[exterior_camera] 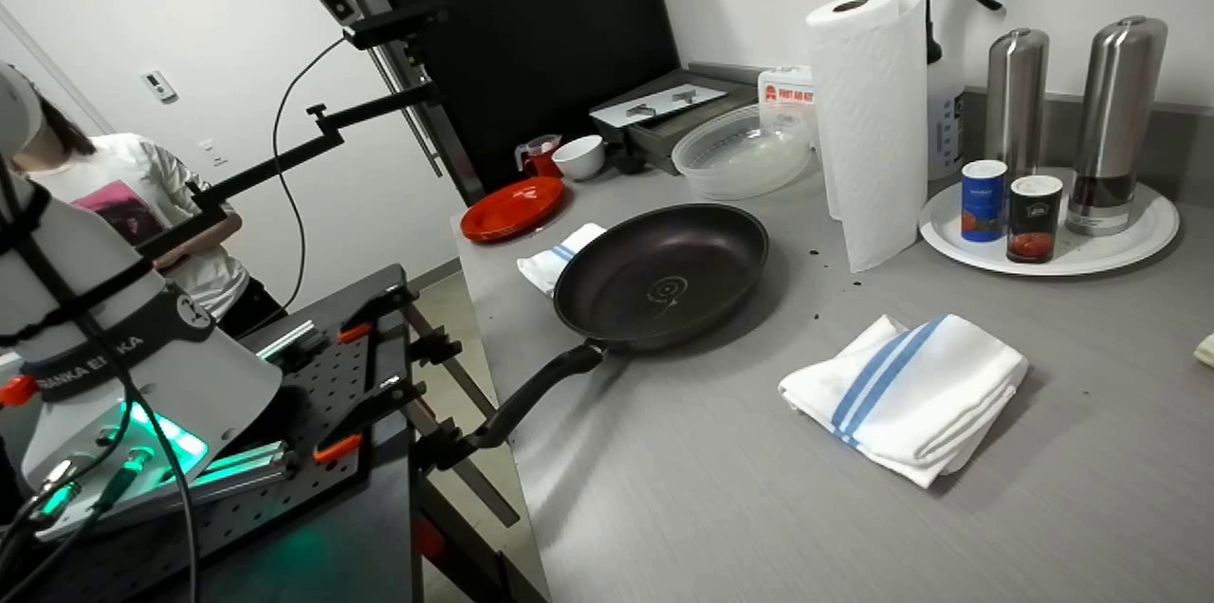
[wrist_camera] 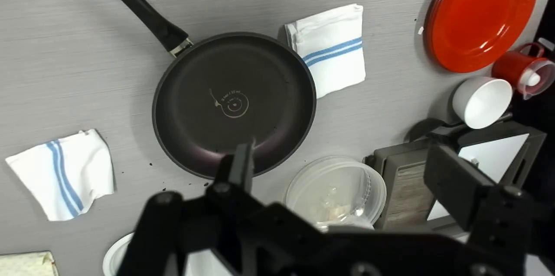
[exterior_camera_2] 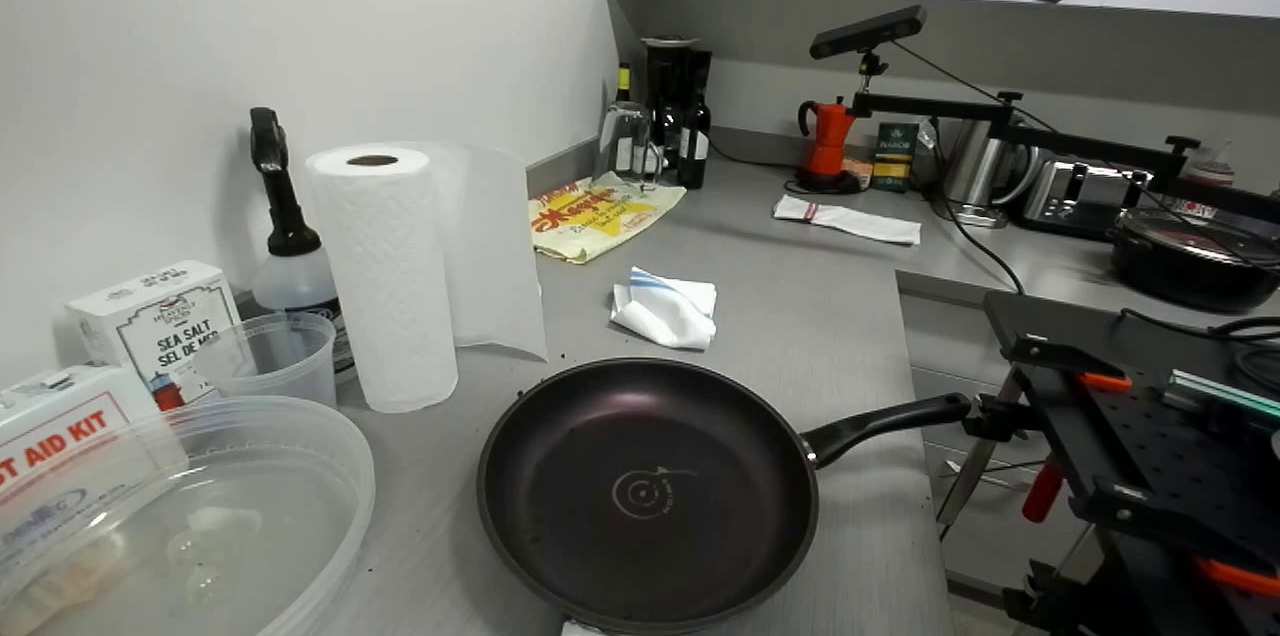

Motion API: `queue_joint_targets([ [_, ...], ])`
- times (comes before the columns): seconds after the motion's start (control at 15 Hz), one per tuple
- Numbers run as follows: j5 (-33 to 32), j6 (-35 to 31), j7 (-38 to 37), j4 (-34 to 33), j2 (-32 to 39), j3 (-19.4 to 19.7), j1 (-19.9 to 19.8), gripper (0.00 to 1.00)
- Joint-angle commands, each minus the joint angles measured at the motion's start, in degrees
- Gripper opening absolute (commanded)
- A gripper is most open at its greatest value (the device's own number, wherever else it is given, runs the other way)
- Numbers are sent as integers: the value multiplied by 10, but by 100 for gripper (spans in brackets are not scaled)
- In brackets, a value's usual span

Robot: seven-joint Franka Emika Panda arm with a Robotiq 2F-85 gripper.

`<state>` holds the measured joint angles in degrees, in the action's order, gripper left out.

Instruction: Use the right white towel to wipe the pan

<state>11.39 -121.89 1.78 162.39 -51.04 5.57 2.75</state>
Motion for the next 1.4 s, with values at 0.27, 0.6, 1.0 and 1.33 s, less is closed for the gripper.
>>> queue_joint_targets([
  [0.27,4,3,4,-2,1,-5,-5,100],
  [0.6,3,-1,5,-9,6,-8,-5,100],
  [1.0,3,-37,-4,-14,61,-24,-2,100],
  [1.33,-4,-145,-43,-14,167,-55,-11,100],
])
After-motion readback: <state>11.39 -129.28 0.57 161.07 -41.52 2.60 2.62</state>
